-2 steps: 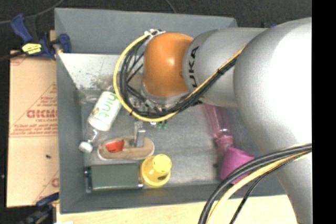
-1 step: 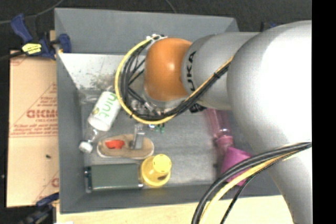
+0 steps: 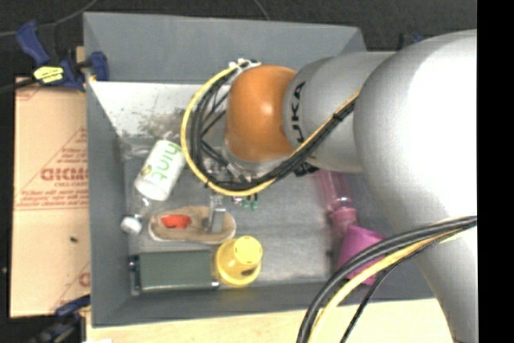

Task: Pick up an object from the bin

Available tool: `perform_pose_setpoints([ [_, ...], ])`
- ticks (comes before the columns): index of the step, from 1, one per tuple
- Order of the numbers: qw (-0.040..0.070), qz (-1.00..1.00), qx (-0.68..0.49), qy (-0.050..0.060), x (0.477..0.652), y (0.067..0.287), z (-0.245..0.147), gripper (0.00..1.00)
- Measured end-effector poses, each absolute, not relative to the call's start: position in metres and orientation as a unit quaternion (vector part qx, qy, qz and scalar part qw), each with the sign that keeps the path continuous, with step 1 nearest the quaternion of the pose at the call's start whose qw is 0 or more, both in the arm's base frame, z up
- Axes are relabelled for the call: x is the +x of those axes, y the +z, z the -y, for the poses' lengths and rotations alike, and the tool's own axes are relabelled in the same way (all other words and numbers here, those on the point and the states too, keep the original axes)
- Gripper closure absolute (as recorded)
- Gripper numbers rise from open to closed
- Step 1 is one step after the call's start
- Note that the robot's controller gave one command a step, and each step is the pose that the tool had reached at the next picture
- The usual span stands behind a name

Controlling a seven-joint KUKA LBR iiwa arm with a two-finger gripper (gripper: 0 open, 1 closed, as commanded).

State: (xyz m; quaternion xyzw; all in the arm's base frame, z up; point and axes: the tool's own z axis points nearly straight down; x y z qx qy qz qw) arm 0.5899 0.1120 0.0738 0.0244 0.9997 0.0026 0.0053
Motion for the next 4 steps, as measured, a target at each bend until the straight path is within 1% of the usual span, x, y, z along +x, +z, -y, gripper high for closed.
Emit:
perform_pose_setpoints([
  [1,0.004,-0.995,0.097,0.003,0.579,0.073,-0.081,1.00],
  [2,0.004,-0.995,0.097,0.003,0.579,0.073,-0.081,1.00],
  [3,0.001,-0.997,0.084,0.002,0.575,0.156,-0.082,1.00],
  [4,0.008,-0.995,0.100,0.004,0.599,0.202,-0.086,1.00],
])
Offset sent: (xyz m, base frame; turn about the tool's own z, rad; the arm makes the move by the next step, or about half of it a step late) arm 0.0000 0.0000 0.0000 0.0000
